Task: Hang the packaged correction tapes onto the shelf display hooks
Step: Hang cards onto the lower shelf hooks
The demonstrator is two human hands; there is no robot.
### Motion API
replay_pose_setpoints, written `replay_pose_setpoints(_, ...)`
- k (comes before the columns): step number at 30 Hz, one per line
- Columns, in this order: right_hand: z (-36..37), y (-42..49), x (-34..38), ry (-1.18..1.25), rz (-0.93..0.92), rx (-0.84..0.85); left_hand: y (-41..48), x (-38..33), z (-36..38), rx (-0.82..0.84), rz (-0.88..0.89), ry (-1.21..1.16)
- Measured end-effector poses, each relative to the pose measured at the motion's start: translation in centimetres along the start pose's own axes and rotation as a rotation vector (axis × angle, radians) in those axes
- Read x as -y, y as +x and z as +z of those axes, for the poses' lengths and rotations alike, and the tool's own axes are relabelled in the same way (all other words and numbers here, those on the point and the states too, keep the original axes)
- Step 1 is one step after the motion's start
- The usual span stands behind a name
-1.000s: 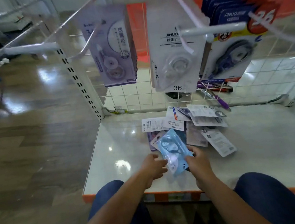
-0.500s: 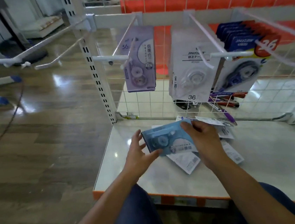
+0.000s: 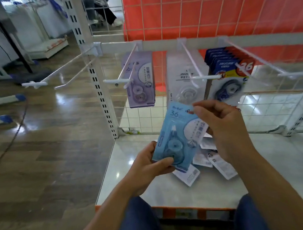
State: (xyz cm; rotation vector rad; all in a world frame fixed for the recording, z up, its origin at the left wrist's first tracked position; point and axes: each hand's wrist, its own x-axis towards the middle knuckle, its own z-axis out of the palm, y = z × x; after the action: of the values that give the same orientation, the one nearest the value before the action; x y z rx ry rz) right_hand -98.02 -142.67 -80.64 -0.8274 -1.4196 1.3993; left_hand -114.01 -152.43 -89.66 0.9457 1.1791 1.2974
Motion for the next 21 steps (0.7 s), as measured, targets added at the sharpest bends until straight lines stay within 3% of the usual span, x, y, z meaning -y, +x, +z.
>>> replay_pose_setpoints(6, -1.1, -1.7, 3.9, -0.024, -0.109, 0.094, -0.1, -2.5, 3.8, 0.054, 0.031, -0.051)
replay_pose_setpoints(11, -0.9, -1.0, 6.4, -0.121, -0.245, 0.165, -0.5, -5.9, 6.1, -0.060, -0.035, 0.067)
replay_pose_setpoints(18, -0.4, -1.4, 14.3, -0.052, 0.057, 0.176, -5.7, -14.3, 9.5, -0.080, -0.174, -0.081)
replay_pose_setpoints(21, -0.2, -1.2, 20.0, -0.073, 0.093, 0.171, -7.2, -19.9, 11.1, -0.063, -0.210, -0.153)
